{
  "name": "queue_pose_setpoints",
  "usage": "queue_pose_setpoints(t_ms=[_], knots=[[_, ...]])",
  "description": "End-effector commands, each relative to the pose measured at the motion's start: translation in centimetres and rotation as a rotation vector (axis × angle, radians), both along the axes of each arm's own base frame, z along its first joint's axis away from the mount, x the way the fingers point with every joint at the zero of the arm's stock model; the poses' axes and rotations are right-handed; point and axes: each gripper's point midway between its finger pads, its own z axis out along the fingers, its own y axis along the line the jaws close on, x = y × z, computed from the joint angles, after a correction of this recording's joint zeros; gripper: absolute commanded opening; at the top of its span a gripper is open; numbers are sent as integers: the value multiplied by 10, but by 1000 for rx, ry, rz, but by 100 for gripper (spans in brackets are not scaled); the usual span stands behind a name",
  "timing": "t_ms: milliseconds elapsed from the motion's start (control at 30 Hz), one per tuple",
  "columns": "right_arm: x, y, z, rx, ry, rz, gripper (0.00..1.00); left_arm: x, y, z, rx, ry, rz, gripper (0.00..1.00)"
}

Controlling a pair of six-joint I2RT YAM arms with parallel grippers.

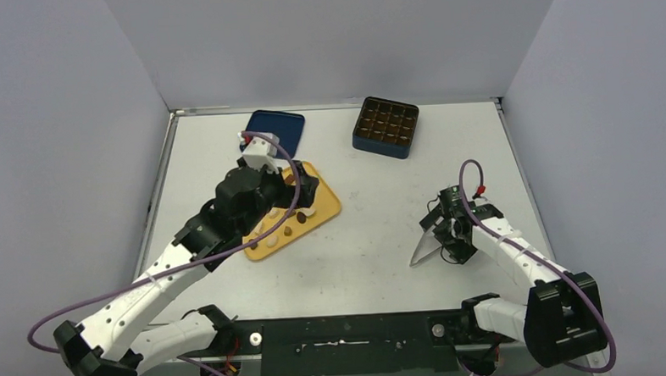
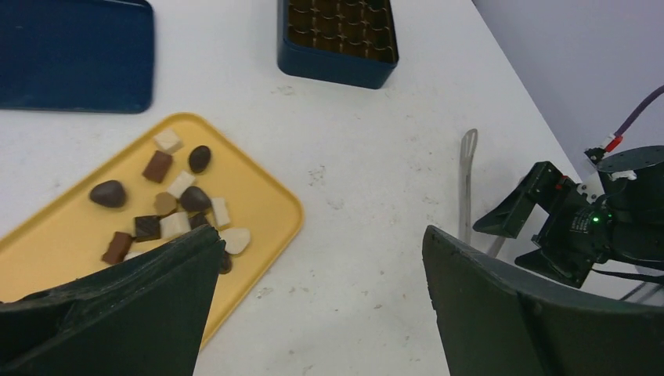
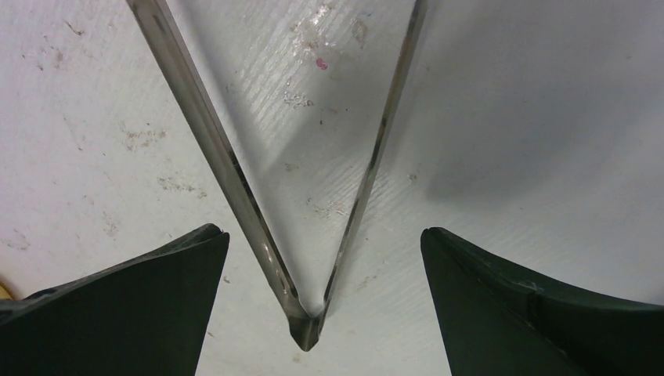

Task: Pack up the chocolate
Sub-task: Pick up the clamp at the center of the board.

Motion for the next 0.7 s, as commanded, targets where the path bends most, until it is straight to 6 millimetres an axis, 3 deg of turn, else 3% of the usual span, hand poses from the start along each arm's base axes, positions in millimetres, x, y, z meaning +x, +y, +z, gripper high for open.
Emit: queue_pose_setpoints(t_ms=[0, 267, 533, 667], knots=[[20, 12, 7, 41, -62, -18, 100, -11, 54, -27, 178, -8, 115, 97], [28, 9, -5, 3, -4, -78, 98, -22, 73, -30, 246, -61, 107, 97], [42, -3, -17, -90, 6, -121, 95, -27, 87, -51, 353, -46, 104, 97], [50, 0, -20, -144, 6, -28, 87, -28, 94, -54, 377, -44, 124, 97]])
